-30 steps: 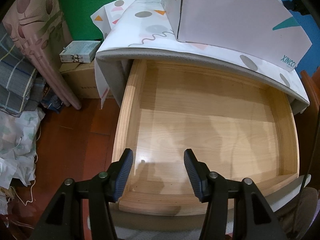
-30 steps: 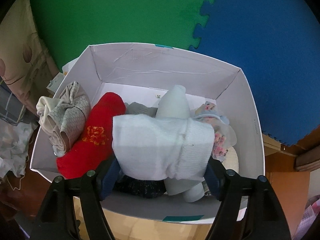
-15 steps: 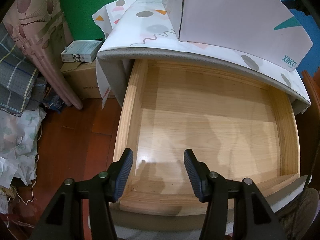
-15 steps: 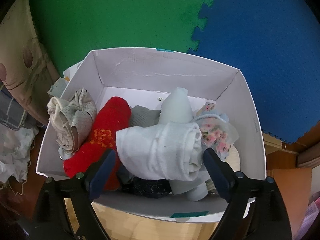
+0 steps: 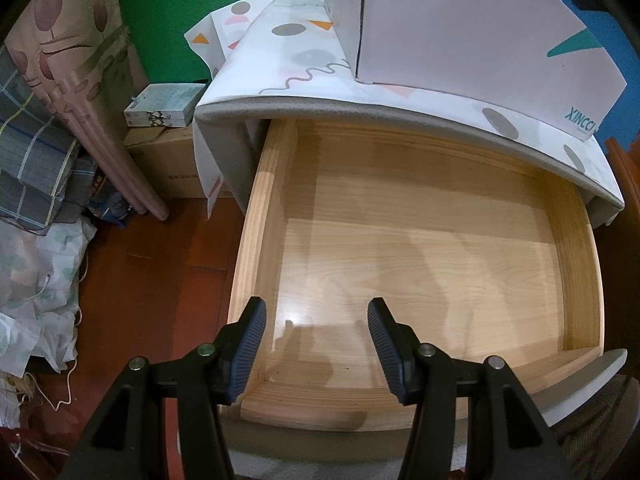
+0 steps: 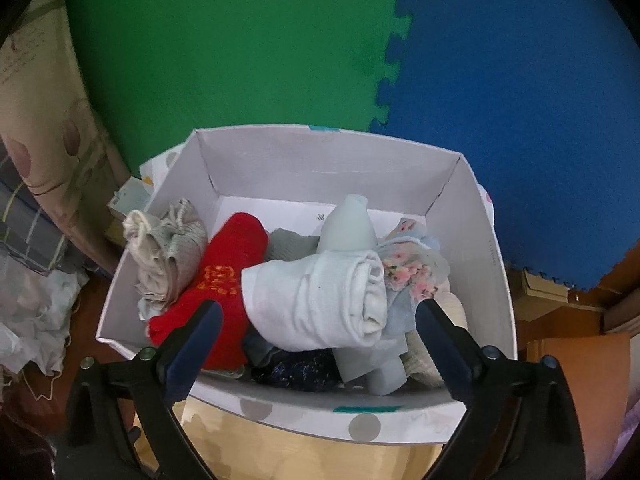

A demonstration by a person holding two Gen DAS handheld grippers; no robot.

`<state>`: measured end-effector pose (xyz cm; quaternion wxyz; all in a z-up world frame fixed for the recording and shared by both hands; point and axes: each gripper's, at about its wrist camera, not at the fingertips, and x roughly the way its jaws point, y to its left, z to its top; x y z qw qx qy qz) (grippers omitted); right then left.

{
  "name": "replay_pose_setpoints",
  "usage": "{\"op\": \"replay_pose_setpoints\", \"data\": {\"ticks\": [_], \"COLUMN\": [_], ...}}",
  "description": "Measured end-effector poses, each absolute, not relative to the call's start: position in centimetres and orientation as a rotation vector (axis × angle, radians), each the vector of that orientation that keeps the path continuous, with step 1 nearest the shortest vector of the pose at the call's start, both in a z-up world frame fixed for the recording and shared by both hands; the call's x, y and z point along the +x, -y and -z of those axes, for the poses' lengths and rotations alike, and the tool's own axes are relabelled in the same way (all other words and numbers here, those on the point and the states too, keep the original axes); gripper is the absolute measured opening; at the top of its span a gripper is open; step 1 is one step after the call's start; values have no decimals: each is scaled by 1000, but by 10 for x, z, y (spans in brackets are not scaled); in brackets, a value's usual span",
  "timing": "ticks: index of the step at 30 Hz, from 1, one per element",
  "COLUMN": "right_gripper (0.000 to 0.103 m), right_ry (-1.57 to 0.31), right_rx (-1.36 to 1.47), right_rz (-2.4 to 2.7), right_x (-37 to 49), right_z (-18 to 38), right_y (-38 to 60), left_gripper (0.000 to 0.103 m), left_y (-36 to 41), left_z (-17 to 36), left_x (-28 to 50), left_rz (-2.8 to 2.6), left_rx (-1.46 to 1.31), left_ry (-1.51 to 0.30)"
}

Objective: Take underwear out of drawer
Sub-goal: 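Move the right gripper back over the empty drawer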

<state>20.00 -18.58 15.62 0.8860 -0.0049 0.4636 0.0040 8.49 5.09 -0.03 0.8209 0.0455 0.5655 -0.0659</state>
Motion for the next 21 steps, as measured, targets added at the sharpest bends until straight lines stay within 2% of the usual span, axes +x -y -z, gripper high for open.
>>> {"op": "replay_pose_setpoints", "data": {"ticks": [14,21], "right_gripper": [101,102], "right_ry": [-853,-858], "right_rx": [52,56], "right_rz": [-66,-54], "right_x": [117,59], "right_z": [-176,-139], "right_y": [207,217], "left_gripper": [54,54], "left_y": [-52,-48], "left_z": [0,-1], "left_x": [84,84], "left_rz": [120,110], "left_rx": [118,146], "left_ry": [-1193,-1184]}}
